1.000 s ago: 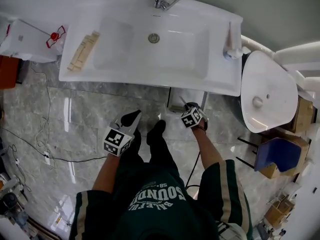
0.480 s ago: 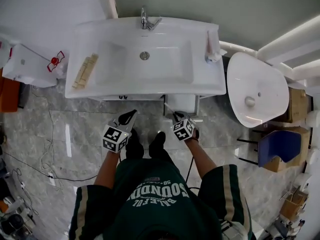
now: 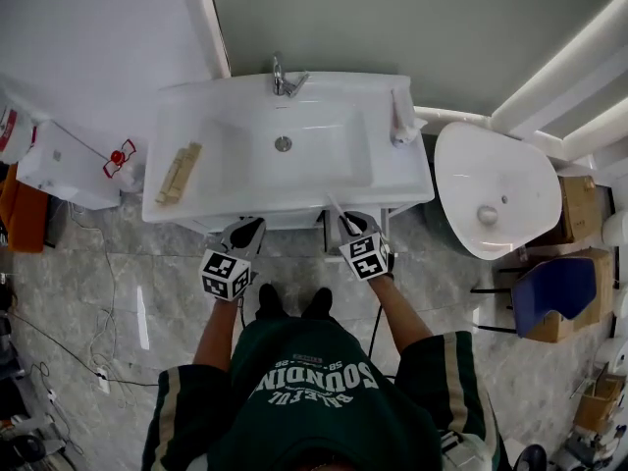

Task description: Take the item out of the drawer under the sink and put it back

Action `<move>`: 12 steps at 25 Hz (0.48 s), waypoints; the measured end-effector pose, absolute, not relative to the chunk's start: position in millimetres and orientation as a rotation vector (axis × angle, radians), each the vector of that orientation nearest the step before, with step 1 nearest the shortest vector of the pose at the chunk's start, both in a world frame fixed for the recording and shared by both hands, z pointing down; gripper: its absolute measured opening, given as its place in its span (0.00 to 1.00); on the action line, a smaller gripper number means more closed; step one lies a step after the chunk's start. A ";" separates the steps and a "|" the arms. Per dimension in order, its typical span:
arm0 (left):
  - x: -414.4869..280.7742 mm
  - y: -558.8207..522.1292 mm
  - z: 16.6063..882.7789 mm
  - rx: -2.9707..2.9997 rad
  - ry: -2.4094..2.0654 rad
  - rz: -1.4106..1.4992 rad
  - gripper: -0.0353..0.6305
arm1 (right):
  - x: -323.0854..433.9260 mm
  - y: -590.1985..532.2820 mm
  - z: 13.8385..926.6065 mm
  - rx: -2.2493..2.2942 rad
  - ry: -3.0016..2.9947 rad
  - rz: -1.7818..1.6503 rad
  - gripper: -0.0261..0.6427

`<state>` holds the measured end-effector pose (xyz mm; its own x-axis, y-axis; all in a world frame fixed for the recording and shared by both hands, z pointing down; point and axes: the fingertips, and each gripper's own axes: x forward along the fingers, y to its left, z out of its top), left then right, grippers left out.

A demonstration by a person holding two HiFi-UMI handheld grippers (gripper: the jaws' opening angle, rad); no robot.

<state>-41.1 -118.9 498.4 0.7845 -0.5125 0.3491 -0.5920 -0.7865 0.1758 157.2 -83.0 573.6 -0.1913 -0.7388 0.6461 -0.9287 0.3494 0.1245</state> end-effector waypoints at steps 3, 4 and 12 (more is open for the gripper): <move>-42.0 -127.0 483.6 2.725 -0.871 0.390 0.13 | 158.7 -98.2 528.6 1.520 -2.057 0.358 0.11; -43.0 -130.5 478.7 2.732 -0.878 0.383 0.13 | 159.7 -102.6 512.1 1.550 -2.079 0.355 0.11; -54.0 -147.7 445.4 2.772 -0.940 0.322 0.13 | 172.6 -116.7 408.5 1.773 -2.232 0.268 0.11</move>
